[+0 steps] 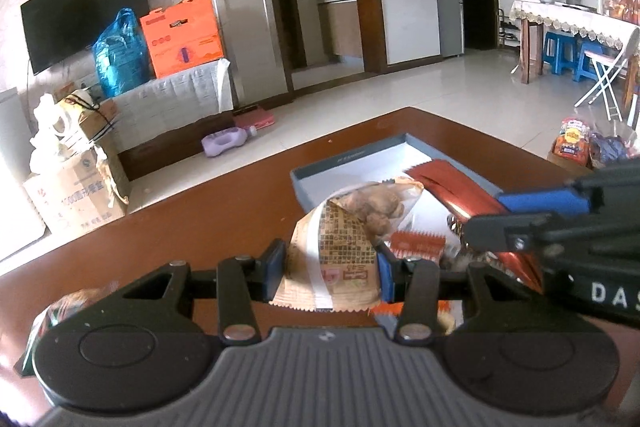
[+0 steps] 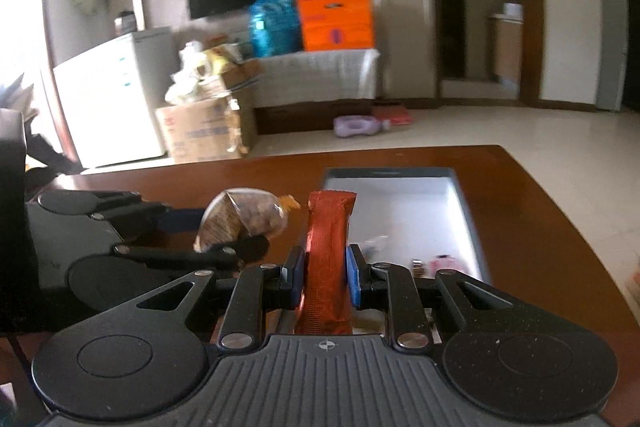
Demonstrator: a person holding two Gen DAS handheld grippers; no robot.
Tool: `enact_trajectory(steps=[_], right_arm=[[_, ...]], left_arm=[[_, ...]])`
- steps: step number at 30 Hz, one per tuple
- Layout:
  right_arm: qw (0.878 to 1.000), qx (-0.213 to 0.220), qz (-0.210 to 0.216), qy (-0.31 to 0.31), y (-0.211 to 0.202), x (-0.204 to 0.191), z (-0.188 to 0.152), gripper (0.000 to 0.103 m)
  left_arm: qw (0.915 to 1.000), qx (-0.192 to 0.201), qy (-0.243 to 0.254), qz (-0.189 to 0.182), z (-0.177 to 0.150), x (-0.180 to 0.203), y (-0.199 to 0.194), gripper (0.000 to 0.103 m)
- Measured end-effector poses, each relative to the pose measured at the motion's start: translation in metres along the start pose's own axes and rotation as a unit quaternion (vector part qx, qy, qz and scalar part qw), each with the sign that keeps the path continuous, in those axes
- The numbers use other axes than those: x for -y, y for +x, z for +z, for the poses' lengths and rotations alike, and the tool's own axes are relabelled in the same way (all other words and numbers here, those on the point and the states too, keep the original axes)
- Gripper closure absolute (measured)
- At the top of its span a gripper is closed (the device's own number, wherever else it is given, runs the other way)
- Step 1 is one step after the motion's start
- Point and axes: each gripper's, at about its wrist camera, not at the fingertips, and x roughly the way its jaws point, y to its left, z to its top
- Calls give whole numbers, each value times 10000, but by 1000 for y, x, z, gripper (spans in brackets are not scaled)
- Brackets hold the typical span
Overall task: Organize snacks
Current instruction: 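Carry the beige nut bag with the left tool while the right tool carries the orange wrapper over the box, then open both tools to drop the nut bag and orange wrapper into the box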
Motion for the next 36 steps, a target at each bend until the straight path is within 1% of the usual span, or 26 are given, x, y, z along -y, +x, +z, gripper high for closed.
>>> enact_trajectory(steps=[4, 6, 11, 14, 22, 25, 32, 34, 35, 36], right_arm=[[9993, -60, -250, 261, 9, 24, -6, 79], [9988, -133, -286, 386, 17, 32, -9, 79], [9982, -416, -390, 191, 34, 31, -14, 79], [9974, -557, -434, 119, 39, 29, -18, 79], [9960, -739, -510, 18, 52, 23, -23, 79], [9955, -775, -537, 52, 54, 26, -24, 79], [9952, -811, -538, 102, 62, 26, -24, 79], [9953, -795, -536, 110, 62, 26, -23, 79], [9953, -784, -553, 105, 63, 26, -22, 77], [9955, -767, -555, 98, 62, 26, -21, 74]], left_arm=[[10000, 18, 38, -49, 20, 11, 25, 59], [10000, 41, 50, -73, 29, 18, 38, 59], [9998, 52, 80, -201, 49, 31, 68, 58], [9994, 67, 3, -334, 57, 39, 82, 58], [9993, 29, -32, -373, 59, 58, 110, 58], [9991, -70, -85, -408, 57, 56, 122, 57], [9990, -205, -149, -364, 53, 54, 132, 57], [9989, -263, -147, -363, 50, 56, 130, 54], [9989, -264, -136, -358, 50, 56, 129, 52], [9991, -212, -127, -335, 51, 56, 127, 46]])
